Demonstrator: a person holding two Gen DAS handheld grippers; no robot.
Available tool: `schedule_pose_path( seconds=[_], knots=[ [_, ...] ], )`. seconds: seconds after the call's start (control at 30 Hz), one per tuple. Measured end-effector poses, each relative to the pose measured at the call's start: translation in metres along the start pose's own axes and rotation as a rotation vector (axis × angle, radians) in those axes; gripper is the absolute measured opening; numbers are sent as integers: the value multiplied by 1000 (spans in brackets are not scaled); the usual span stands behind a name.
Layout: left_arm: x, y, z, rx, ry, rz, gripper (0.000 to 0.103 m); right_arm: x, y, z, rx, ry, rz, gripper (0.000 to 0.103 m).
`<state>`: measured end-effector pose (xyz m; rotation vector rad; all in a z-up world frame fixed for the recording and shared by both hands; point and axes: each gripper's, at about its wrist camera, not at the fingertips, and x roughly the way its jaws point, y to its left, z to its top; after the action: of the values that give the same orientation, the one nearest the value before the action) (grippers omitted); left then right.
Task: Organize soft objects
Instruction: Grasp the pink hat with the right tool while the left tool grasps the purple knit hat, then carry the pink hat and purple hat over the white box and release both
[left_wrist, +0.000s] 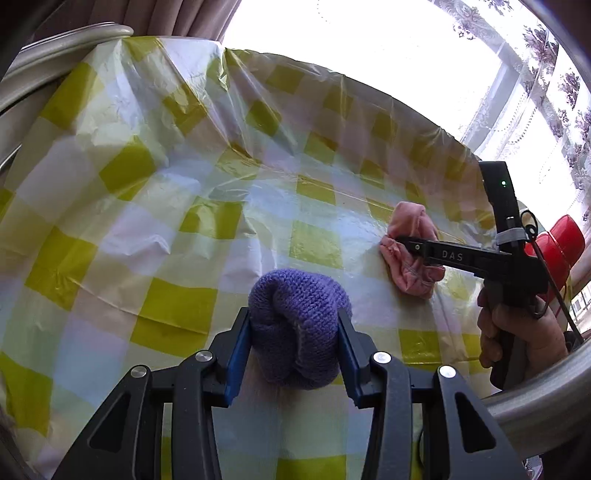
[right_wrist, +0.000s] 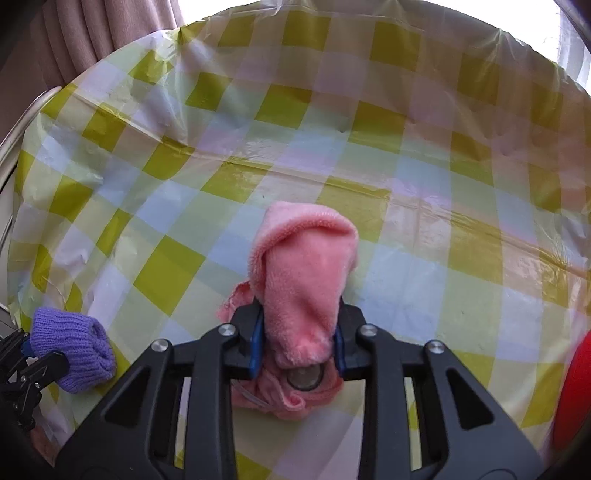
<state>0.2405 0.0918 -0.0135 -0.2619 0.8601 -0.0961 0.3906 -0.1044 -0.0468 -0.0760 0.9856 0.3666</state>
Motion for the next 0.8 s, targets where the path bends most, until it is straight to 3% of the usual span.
schedule_pose_path(
  seconds=[0.3,0.67,0.8],
  knots=[
    [-46,-4,-35,25,-36,83,44,-83,-50,-83,128,-84,-159,32],
    [-123,-19,-91,51,-60,42,44,-190,-50,-199,176,-130,-262,32],
    [-149,-40,-109,77,-63,-15,44,-223,-53,-236,205,-130,-284,31]
  ],
)
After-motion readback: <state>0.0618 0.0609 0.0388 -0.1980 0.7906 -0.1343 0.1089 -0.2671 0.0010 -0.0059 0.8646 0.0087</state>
